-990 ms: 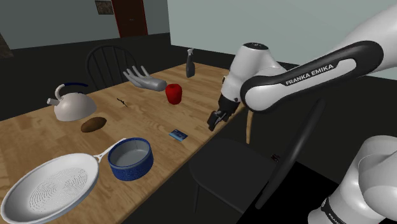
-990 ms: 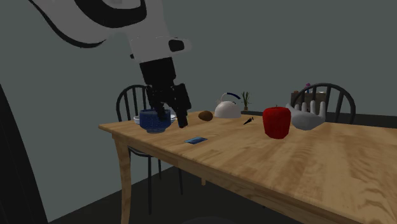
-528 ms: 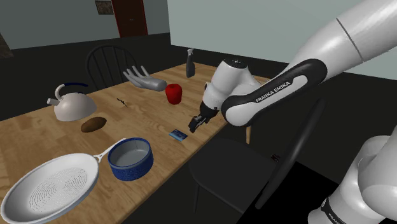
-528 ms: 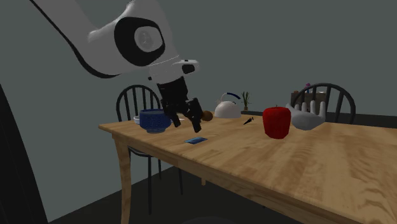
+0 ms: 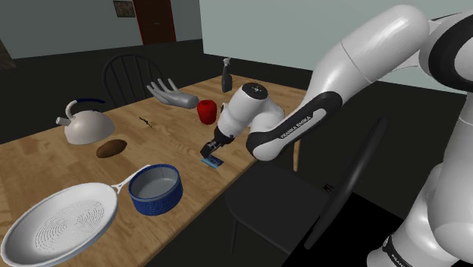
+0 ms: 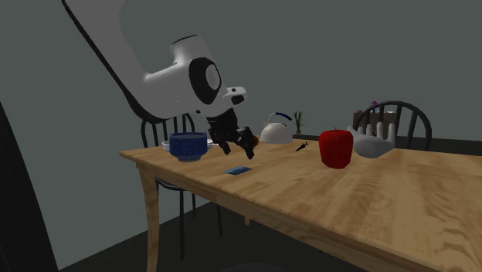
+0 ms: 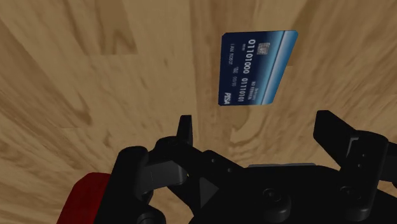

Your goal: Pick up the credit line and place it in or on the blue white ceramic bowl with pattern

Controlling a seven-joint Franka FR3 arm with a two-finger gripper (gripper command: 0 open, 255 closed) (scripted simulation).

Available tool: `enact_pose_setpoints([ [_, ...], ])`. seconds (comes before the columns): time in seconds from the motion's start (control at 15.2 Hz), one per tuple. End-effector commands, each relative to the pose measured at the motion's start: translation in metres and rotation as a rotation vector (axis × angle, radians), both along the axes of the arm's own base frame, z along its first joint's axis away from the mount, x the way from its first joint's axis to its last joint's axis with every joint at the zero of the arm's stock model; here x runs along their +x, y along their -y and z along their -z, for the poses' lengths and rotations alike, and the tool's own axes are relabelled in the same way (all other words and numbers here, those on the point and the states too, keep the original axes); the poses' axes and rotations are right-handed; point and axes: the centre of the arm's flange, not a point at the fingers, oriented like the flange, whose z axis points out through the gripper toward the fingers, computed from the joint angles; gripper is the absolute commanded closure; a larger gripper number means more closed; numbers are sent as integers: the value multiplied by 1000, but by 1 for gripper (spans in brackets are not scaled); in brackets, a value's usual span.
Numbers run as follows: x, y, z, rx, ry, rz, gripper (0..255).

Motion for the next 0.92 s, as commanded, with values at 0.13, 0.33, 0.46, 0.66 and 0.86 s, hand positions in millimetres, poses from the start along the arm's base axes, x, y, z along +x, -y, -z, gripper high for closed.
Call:
enact_pose_setpoints([
  [0.13,14,-8,18,0,14,-7,0],
  [0.33,23,-9,31,0,14,-7,0],
  [0.46,27,-10,38,0,14,-7,0],
  [0.66,27,-10,38,0,14,-7,0],
  [0.86,27,-10,38,0,14,-7,0],
])
